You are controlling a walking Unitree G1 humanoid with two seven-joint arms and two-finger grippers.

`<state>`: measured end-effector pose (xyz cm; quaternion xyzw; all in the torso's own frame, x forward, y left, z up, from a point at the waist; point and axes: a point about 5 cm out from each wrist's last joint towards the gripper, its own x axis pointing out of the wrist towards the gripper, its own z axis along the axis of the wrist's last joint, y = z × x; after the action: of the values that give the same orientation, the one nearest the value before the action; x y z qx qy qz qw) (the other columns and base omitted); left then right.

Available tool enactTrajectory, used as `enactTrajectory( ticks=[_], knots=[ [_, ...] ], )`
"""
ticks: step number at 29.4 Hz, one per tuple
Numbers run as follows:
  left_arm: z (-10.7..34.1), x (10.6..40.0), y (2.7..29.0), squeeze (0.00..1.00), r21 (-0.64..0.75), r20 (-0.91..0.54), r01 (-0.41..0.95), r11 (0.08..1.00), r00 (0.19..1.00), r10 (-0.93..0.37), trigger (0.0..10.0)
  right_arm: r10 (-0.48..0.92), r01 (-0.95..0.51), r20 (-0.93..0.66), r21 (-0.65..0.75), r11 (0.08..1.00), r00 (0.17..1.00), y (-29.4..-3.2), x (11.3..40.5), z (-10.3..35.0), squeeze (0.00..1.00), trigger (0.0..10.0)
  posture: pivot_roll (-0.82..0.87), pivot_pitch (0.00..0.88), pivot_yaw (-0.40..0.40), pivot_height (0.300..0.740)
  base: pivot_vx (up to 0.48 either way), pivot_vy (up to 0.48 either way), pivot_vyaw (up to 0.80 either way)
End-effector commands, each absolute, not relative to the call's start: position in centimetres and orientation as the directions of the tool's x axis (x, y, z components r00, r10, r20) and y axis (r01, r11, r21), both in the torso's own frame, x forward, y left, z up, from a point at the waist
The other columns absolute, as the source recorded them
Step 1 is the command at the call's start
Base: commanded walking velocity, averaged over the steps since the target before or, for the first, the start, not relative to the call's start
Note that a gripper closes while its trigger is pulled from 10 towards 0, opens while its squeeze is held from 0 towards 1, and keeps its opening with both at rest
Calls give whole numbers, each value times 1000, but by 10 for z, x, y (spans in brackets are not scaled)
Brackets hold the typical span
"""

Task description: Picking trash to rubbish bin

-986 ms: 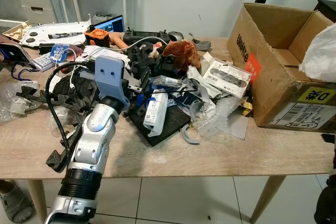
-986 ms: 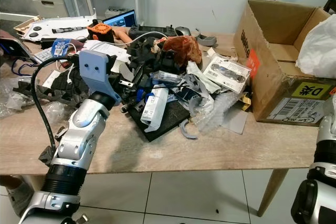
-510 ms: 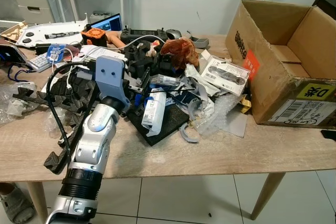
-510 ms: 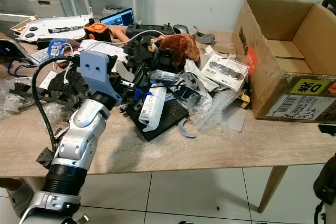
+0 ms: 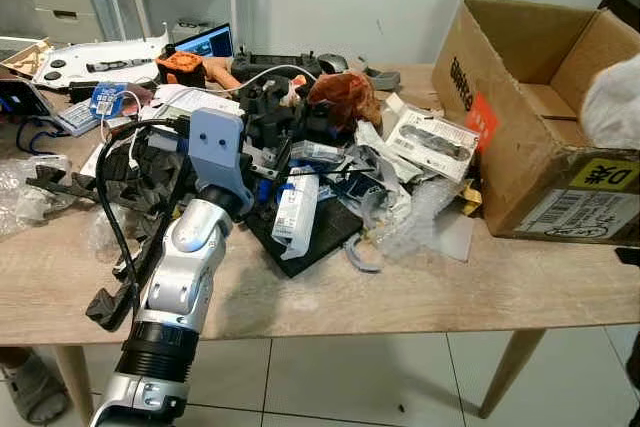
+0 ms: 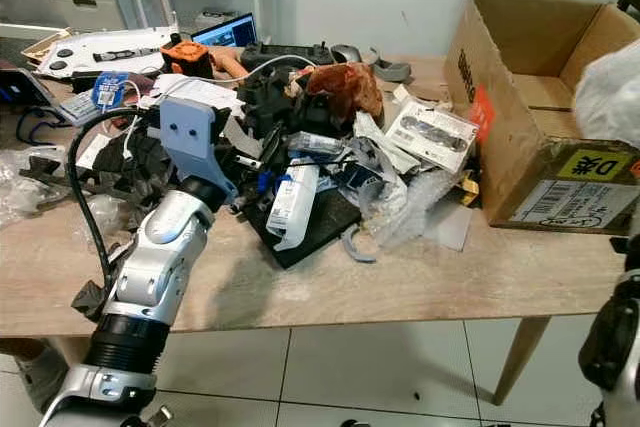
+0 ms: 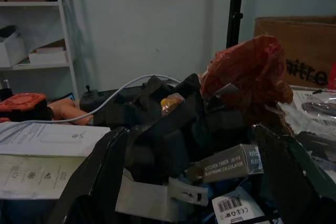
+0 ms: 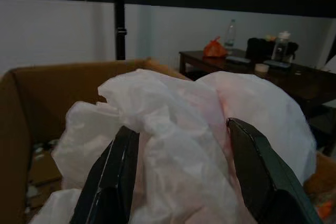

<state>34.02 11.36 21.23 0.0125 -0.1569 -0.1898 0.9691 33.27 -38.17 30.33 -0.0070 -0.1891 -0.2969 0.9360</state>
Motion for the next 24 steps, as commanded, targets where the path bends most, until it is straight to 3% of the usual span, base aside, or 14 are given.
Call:
enactTrajectory(
  ticks=[1, 4, 5, 7, 14, 19, 20, 22, 23, 24],
  knots=[
    [208, 341, 110, 0, 84, 283, 374, 924, 880, -382, 10000, -565, 571, 369, 105, 814, 738, -384, 330, 303, 0, 10000, -5, 157, -41, 740, 0, 0, 0],
    [208, 340, 111, 0, 85, 282, 374, 924, 880, -382, 10000, -568, 576, 391, 108, 810, 725, -385, 329, 307, 43, 10000, -5, 157, -41, 740, 0, 0, 0],
    [207, 340, 112, 0, 85, 282, 373, 924, 881, -381, 10000, -573, 582, 409, 118, 805, 710, -386, 327, 310, 961, 10000, -5, 157, -41, 740, 0, 0, 0],
    [207, 340, 112, 0, 85, 281, 371, 925, 881, -380, 10000, -577, 584, 423, 129, 801, 698, -387, 325, 313, 1000, 10000, -3, 159, -44, 740, 0, 0, 0],
    [207, 340, 113, 0, 85, 281, 368, 926, 883, -377, 10000, -602, 611, 481, 160, 775, 637, -398, 314, 331, 1000, 10000, -3, 159, -44, 740, 0, 0, 0],
    [207, 340, 112, 0, 85, 282, 370, 925, 881, -379, 10000, -634, 678, 562, 166, 716, 532, -402, 304, 348, 1000, 10000, -5, 158, -42, 740, 0, 0, 0],
    [207, 340, 112, 0, 86, 282, 370, 925, 881, -379, 10000, -624, 670, 580, 172, 722, 524, -400, 303, 352, 0, 10000, -5, 156, -41, 740, 0, 0, 0],
    [207, 340, 113, 0, 86, 282, 369, 925, 882, -378, 10000, -501, 503, 587, 176, 846, 636, -381, 319, 354, 0, 10000, -8, 156, -40, 740, 0, 0, 0],
    [207, 341, 113, 0, 86, 281, 369, 925, 882, -378, 10000, -361, 358, 544, 117, 927, 757, -359, 336, 345, 0, 10000, -8, 156, -40, 740, 0, 0, 0],
    [207, 340, 113, 0, 88, 281, 370, 925, 882, -379, 10000, -299, 302, 524, 82, 950, 797, -349, 342, 341, 0, 10000, -8, 155, -40, 740, 0, 0, 0]
  ],
)
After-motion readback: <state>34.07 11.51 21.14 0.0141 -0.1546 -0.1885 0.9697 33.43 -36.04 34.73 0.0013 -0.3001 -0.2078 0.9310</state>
